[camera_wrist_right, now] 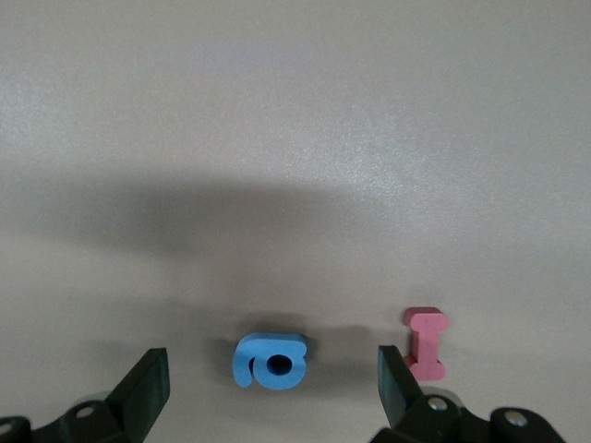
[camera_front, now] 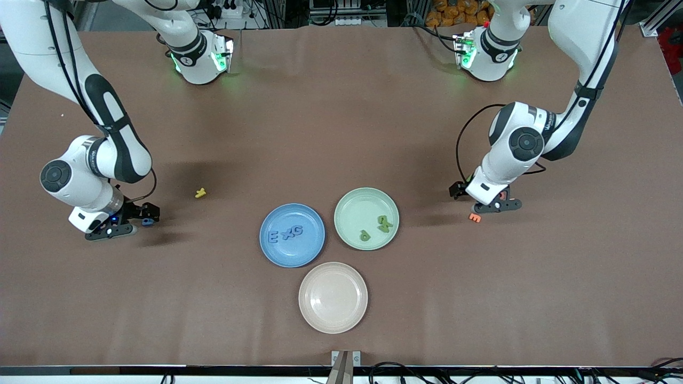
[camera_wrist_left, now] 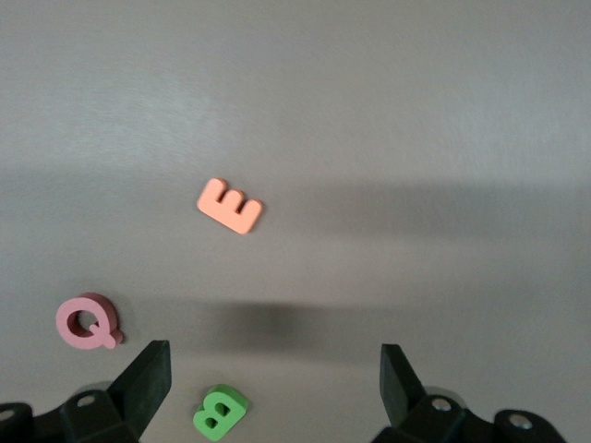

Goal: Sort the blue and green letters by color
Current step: 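Grasp the blue a with the right gripper while the left gripper grasps green B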

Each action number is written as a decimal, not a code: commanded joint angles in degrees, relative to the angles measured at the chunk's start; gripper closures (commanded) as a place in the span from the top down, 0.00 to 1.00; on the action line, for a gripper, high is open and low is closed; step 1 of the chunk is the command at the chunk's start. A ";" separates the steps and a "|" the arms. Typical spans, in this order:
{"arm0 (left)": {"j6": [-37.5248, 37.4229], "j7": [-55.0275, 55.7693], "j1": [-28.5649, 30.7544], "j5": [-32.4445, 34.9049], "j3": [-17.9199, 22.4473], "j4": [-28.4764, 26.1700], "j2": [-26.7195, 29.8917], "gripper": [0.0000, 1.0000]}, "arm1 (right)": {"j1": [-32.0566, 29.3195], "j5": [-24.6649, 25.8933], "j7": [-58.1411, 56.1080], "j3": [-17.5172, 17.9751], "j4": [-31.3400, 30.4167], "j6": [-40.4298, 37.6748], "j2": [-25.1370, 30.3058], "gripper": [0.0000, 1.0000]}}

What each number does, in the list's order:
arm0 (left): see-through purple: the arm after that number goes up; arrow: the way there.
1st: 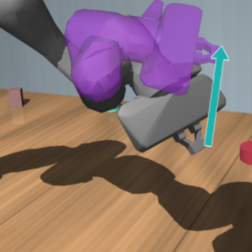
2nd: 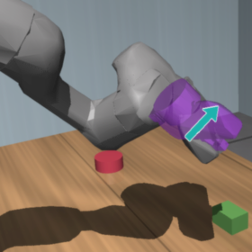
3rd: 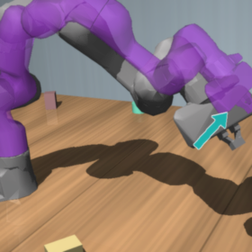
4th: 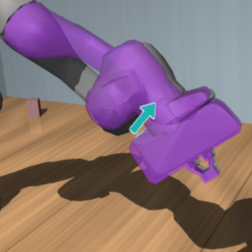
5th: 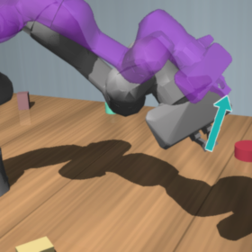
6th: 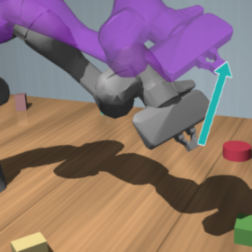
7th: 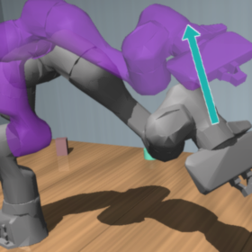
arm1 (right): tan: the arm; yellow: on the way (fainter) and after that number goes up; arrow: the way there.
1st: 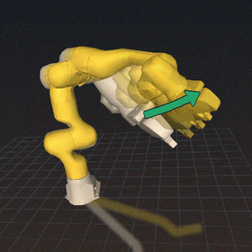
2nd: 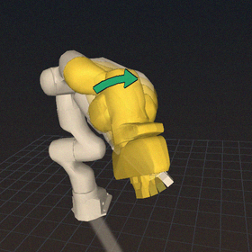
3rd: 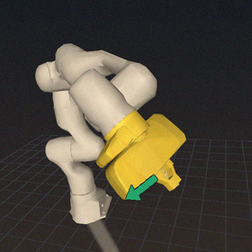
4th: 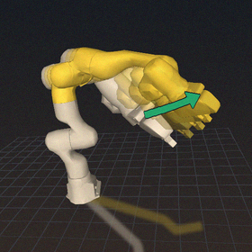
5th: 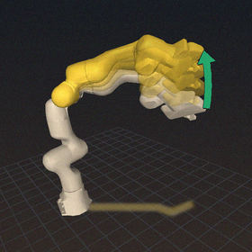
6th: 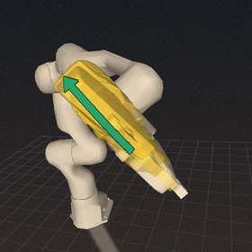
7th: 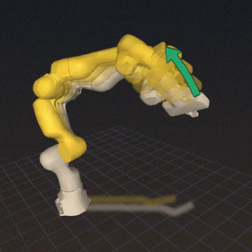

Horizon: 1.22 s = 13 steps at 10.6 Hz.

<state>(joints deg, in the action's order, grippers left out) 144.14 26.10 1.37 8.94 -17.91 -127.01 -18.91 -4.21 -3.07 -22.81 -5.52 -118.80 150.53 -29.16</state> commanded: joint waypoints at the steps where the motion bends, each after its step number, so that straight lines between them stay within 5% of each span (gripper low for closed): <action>1: 0.79 -12.87 0.30 -0.42 -0.46 -3.58 1.51 1.00 | 0.26 0.25 0.22 0.33 -1.43 1.61 0.68 1.00; 7: 0.79 -35.92 0.83 0.54 -0.20 -8.77 2.04 1.00 | 0.17 0.25 0.22 0.33 -1.52 3.55 -0.46 1.00; 8: 0.87 -35.86 0.83 2.81 -0.20 -8.86 1.78 1.00 | 0.17 0.25 0.22 0.33 -1.61 3.89 -0.46 0.92; 10: 4.36 -36.21 2.84 3.62 -0.20 -10.70 1.69 1.00 | 0.17 0.25 0.22 0.33 -1.78 3.98 -0.46 0.21; 11: 7.09 -36.30 3.20 3.63 -0.11 -12.02 1.69 1.00 | 0.08 0.25 0.22 0.33 -1.78 3.98 -0.46 0.13; 13: 8.25 -36.30 3.29 3.63 -0.03 -12.64 1.77 1.00 | 0.08 0.25 0.05 0.33 -2.83 6.60 -0.72 0.14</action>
<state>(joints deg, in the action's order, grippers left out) 149.81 -9.49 3.81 11.24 -17.78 -137.26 -18.76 -3.95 -3.07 -22.79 -5.33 -119.77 153.60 -29.98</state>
